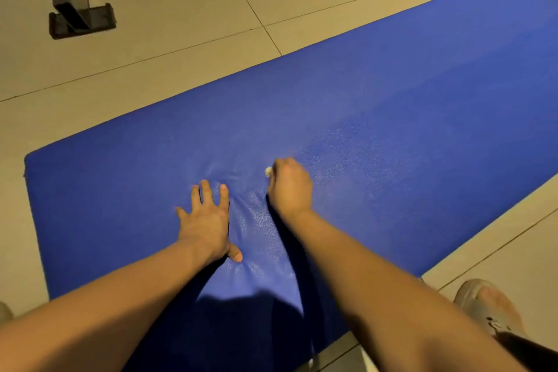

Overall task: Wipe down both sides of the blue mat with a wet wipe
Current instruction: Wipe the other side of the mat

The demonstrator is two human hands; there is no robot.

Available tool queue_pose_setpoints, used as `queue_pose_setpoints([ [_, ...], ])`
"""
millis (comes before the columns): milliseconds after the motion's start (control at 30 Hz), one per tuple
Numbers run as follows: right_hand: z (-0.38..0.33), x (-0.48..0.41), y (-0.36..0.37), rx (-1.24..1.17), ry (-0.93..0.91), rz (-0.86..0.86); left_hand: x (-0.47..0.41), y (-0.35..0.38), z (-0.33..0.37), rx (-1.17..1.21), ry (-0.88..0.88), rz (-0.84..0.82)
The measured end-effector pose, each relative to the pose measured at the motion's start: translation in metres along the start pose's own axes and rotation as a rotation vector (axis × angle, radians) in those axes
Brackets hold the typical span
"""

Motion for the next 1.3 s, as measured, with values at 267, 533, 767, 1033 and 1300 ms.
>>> queue_pose_setpoints([
  [267, 0.094, -0.007, -0.043, 0.038, 0.048, 0.093, -0.001, 0.002, 0.000, 0.023, -0.004, -0.030],
  [533, 0.098, 0.012, -0.037, -0.030, 0.227, 0.116, -0.005, 0.003, 0.001, 0.036, -0.012, -0.029],
  [767, 0.031, 0.061, -0.001, 0.031, -0.150, -0.036, -0.005, 0.003, 0.000, 0.017, -0.013, -0.001],
  [1033, 0.156, -0.012, -0.067, 0.050, 0.338, 0.107, -0.008, 0.005, 0.000, 0.021, -0.010, -0.016],
  [1300, 0.051, 0.053, -0.009, -0.062, 0.220, -0.037, -0.007, 0.003, 0.003, 0.020, -0.024, -0.044],
])
Point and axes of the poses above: each hand's wrist, its own x-axis away from the middle knuckle, its own y-axis out of the palm, z = x × y, the point moved 7 cm from there along -x, towards the middle knuckle
